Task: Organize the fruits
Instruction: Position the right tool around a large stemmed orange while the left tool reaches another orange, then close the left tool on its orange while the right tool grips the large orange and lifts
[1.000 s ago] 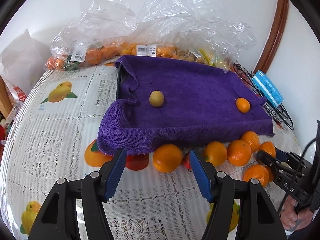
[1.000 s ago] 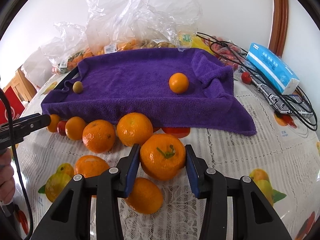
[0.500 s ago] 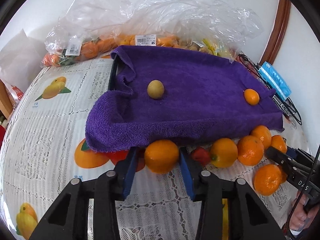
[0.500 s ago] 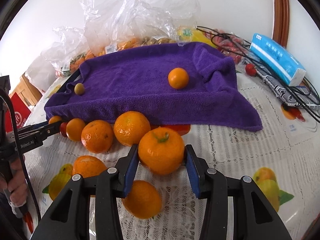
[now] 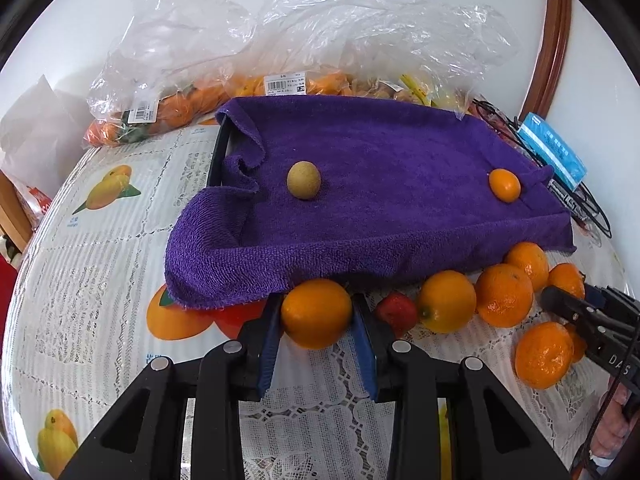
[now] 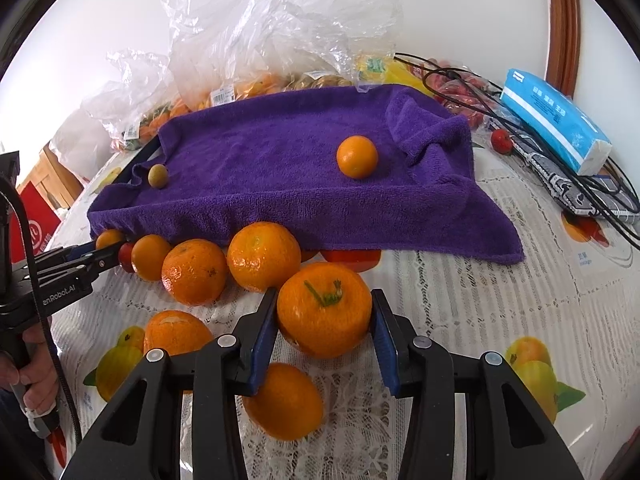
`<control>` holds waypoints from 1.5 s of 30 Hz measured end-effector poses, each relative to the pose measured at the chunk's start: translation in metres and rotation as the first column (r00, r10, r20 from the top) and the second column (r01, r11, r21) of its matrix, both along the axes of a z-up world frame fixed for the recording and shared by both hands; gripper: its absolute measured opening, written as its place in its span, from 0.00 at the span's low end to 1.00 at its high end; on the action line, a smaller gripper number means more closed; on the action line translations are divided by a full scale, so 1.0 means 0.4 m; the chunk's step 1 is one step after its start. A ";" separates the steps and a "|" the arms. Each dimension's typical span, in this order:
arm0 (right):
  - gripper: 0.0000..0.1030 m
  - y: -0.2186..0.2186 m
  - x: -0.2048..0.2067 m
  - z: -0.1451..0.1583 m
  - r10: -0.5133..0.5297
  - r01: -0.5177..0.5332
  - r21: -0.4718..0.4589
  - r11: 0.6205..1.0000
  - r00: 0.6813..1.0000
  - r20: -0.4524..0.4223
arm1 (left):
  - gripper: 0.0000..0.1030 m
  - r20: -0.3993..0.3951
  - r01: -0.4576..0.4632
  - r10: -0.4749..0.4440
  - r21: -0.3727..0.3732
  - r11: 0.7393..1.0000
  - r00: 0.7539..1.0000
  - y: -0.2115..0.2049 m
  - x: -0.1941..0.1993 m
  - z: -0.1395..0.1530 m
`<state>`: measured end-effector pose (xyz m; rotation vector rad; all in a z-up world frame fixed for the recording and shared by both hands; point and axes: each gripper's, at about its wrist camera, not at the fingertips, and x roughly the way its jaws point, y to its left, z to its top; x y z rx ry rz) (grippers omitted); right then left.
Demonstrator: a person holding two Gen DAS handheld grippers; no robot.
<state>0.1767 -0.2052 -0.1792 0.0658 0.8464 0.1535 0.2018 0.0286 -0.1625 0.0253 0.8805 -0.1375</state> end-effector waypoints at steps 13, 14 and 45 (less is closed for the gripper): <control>0.36 -0.037 -0.035 0.059 -0.091 0.091 0.023 0.996 0.996 0.022 | 0.31 0.041 0.021 -0.019 -0.059 0.998 0.999 0.021 -0.030 0.059; 0.35 -0.034 -0.036 0.065 -0.090 0.089 0.023 0.996 0.996 0.028 | 0.31 0.042 0.016 -0.013 -0.072 0.997 0.999 0.028 -0.030 0.063; 0.43 -0.006 -0.046 0.076 -0.111 0.113 -0.030 0.993 0.992 0.063 | 0.31 0.061 0.020 -0.012 -0.136 0.991 0.998 0.043 -0.043 0.094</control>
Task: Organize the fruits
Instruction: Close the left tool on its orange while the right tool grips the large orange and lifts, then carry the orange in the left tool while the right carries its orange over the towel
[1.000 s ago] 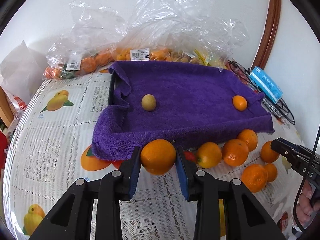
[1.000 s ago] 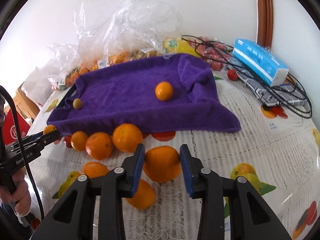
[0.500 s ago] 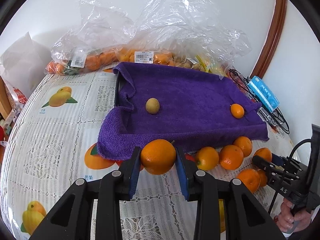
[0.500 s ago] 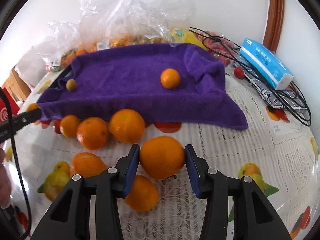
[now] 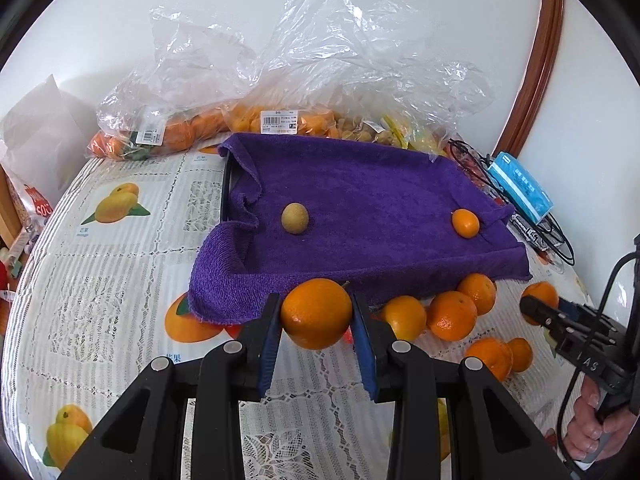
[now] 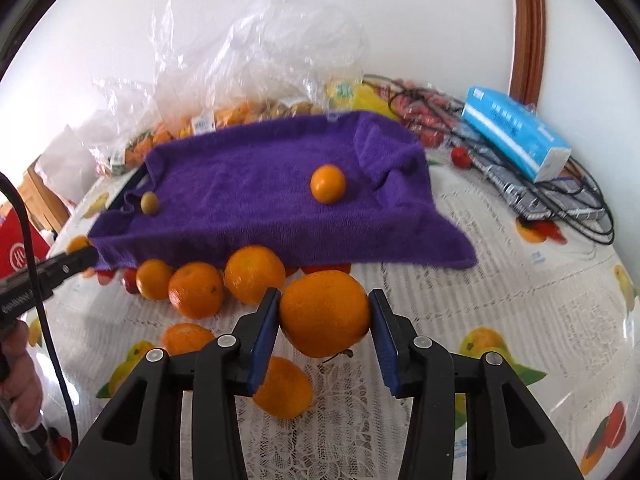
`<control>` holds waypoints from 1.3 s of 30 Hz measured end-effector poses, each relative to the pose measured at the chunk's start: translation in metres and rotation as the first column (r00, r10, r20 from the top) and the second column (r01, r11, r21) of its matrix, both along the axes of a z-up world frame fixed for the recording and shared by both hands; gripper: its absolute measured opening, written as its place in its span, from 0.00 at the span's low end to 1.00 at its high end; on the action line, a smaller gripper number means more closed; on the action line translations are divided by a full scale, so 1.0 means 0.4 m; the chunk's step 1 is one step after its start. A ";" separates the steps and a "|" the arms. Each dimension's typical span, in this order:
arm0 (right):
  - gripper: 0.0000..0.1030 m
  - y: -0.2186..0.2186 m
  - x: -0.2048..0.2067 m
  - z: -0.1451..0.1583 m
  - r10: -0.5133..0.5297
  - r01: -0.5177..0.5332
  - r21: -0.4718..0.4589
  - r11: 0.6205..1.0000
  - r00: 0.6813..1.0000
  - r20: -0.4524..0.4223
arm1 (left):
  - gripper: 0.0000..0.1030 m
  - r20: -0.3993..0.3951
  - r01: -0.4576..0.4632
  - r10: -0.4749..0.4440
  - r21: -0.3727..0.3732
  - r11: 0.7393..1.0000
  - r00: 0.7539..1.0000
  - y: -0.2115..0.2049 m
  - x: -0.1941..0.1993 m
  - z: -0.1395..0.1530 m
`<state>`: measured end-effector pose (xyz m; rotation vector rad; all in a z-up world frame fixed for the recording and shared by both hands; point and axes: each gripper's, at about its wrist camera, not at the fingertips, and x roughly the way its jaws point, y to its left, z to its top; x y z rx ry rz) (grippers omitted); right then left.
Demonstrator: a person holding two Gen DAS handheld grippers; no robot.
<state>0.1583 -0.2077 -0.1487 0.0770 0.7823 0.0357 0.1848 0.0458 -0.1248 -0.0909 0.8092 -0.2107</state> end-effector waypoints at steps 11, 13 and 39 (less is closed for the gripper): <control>0.43 -0.005 0.042 0.126 0.018 -0.014 -0.033 0.999 0.994 0.111 | 0.31 0.047 -0.016 0.016 -0.006 1.000 0.999 -0.021 0.022 0.079; 0.43 -0.003 0.061 0.149 0.024 -0.020 -0.033 0.999 0.991 0.132 | 0.31 0.061 -0.025 0.025 -0.011 1.000 0.998 -0.023 0.032 0.097; 0.43 0.025 0.271 0.129 0.055 -0.052 -0.022 0.998 0.980 0.192 | 0.31 0.073 -0.162 0.162 -0.013 0.987 0.984 -0.019 0.203 0.061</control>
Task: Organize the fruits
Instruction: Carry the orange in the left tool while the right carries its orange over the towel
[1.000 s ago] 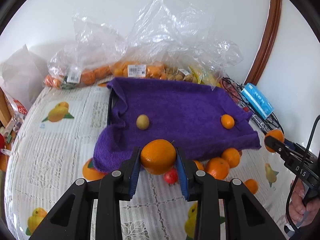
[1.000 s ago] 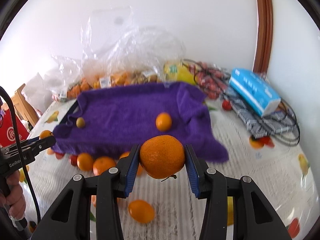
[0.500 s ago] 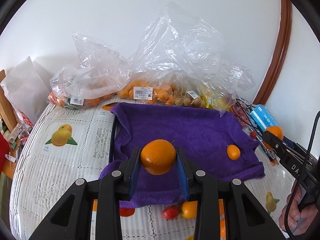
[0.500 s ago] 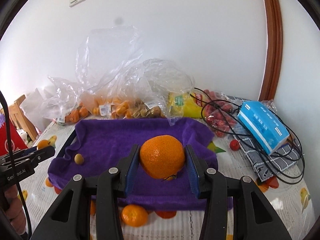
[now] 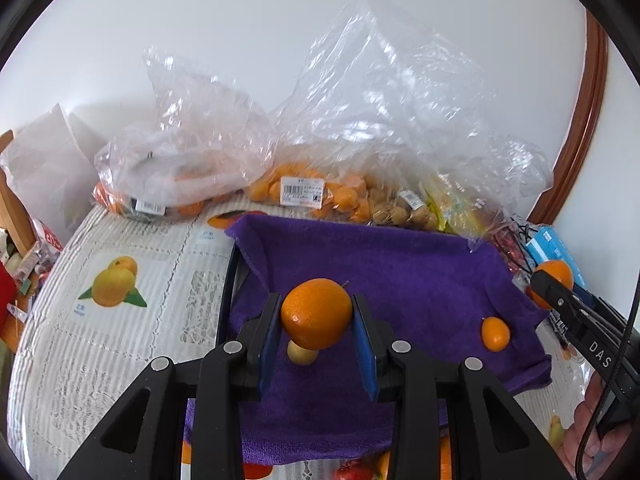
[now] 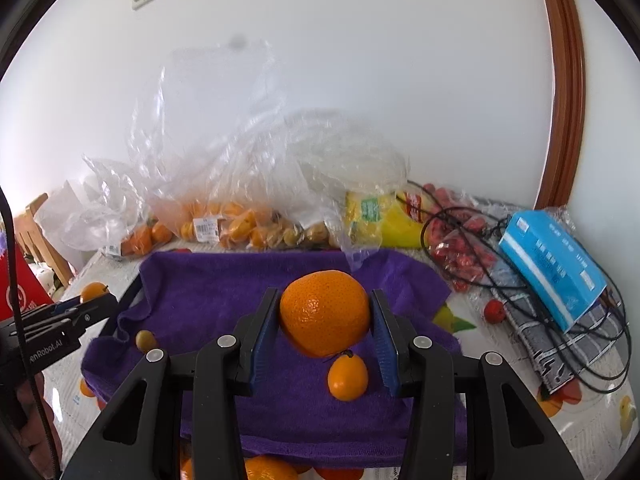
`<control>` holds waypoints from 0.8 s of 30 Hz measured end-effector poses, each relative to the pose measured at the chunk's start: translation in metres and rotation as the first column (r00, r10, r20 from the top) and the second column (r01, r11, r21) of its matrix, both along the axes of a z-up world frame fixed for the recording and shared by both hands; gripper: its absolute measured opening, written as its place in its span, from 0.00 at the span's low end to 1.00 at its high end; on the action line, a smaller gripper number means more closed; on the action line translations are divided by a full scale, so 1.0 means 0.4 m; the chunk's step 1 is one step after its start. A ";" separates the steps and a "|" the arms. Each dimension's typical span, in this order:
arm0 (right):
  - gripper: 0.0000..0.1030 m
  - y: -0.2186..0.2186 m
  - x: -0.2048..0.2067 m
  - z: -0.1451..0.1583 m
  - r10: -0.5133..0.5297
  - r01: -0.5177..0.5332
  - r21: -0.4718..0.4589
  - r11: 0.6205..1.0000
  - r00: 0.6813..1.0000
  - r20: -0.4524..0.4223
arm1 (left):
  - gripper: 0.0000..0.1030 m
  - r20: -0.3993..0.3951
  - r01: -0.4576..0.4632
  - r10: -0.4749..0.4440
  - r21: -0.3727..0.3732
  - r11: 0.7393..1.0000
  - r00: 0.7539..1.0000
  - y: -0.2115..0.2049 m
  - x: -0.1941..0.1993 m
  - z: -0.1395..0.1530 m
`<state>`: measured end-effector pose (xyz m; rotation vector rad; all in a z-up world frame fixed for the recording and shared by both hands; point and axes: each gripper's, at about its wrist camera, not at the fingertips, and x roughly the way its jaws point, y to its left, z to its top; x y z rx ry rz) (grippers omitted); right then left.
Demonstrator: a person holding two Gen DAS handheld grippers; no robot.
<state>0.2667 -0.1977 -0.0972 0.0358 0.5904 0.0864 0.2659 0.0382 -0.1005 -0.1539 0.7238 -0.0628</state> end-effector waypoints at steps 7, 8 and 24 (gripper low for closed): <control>0.43 -0.011 0.018 -0.036 -0.009 0.008 -0.012 1.000 1.000 -0.023 | 0.31 -0.042 -0.005 0.005 -0.016 1.000 0.999 0.011 0.006 -0.030; 0.43 -0.014 0.018 -0.037 -0.007 0.007 -0.003 1.000 1.000 -0.021 | 0.31 -0.041 -0.004 0.003 -0.017 1.000 0.999 0.011 0.004 -0.031; 0.43 -0.007 0.009 -0.038 0.018 -0.018 0.017 1.000 1.000 -0.016 | 0.31 -0.039 0.004 -0.005 -0.019 1.000 0.999 -0.004 -0.009 -0.039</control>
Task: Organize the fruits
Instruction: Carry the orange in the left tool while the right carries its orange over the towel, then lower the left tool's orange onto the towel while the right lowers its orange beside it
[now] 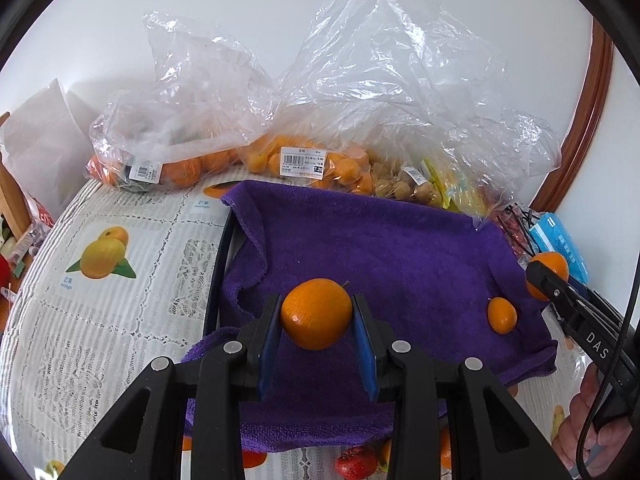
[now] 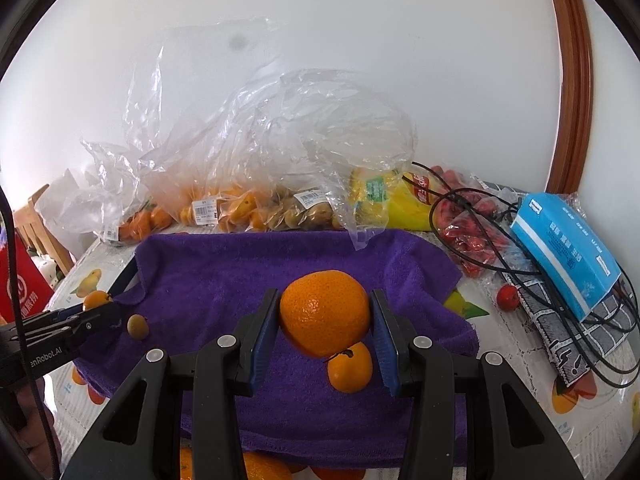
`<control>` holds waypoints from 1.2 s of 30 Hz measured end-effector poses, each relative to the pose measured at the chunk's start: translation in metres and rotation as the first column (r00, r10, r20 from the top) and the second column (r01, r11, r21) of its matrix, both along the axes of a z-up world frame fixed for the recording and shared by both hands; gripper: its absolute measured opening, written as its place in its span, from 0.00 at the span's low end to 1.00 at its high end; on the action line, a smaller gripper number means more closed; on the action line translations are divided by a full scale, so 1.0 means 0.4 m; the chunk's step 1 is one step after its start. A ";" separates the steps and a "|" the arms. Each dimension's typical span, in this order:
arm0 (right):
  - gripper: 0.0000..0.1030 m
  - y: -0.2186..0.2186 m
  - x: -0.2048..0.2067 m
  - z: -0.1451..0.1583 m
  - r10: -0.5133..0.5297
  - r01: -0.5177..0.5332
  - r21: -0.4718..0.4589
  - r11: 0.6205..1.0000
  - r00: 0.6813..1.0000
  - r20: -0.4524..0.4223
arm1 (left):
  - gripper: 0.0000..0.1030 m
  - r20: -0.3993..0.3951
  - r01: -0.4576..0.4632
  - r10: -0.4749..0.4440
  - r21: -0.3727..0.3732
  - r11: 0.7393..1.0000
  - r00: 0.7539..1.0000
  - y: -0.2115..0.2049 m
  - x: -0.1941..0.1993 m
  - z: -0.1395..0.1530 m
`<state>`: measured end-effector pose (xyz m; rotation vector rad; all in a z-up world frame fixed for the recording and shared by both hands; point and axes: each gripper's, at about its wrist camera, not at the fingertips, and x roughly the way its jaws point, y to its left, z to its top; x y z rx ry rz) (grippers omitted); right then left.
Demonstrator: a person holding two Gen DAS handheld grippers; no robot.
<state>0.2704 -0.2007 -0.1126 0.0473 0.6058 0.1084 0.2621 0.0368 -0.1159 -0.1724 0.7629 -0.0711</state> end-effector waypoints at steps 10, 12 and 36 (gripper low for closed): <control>0.43 -0.003 0.006 -0.022 -0.011 0.011 -0.014 1.000 0.999 -0.039 | 0.31 -0.013 -0.007 0.007 -0.016 1.000 1.000 0.010 0.006 -0.006; 0.43 -0.004 0.009 -0.025 -0.010 0.009 -0.012 1.000 0.999 -0.047 | 0.31 -0.013 -0.010 0.010 -0.009 1.000 1.000 0.009 0.007 -0.009; 0.43 0.018 0.012 -0.046 0.014 -0.017 -0.038 0.999 0.997 -0.077 | 0.31 -0.020 0.021 -0.021 0.012 1.000 1.000 -0.019 0.003 -0.018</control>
